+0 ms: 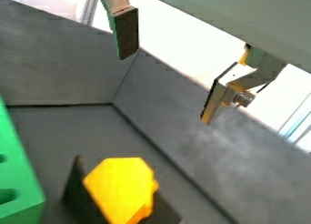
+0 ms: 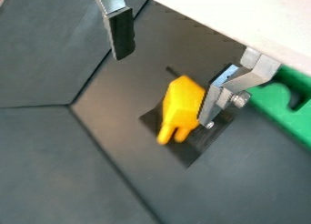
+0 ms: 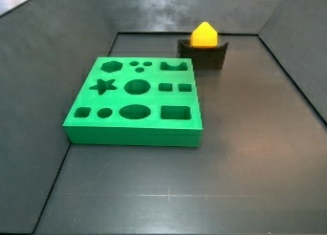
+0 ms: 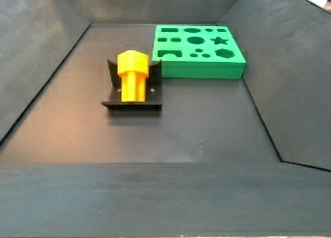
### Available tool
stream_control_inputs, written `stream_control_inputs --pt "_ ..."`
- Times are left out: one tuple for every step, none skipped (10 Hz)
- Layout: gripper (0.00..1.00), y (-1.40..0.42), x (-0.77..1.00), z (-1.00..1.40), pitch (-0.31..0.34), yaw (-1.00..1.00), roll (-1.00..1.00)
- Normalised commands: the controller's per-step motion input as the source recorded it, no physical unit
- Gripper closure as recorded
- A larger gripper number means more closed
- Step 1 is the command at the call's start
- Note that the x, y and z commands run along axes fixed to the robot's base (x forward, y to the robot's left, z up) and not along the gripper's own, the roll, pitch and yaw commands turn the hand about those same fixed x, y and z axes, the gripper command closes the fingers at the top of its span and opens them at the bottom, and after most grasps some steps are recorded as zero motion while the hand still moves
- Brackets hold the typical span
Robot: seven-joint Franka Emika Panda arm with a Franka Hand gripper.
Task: Pick up the 3 prong object. Move up. Rotate the 3 prong object. Place the 3 prong object on the fixture. Regrasp the 3 prong object. Move to above the board. Insert the 3 prong object.
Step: Regrasp the 3 prong object.
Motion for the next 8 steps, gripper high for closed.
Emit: stream_control_inputs --pt "0.00 -0.03 0.08 -0.01 0.091 0.07 0.97" --pt "0.00 -0.04 0.09 -0.01 0.111 0.08 0.70" --pt "0.00 -0.04 0.09 -0.01 0.115 0.09 0.57" --pt "0.00 -0.03 0.09 -0.01 0.112 0.11 0.34" --pt "0.00 0.08 0.03 -1.00 0.073 0.00 0.21" --pt "0.00 0.08 0.03 -1.00 0.047 0.02 0.17" --pt "0.00 0.07 0.04 -1.00 0.021 0.05 0.12" --pt "0.00 0.07 0.05 -1.00 0.009 0.05 0.08"
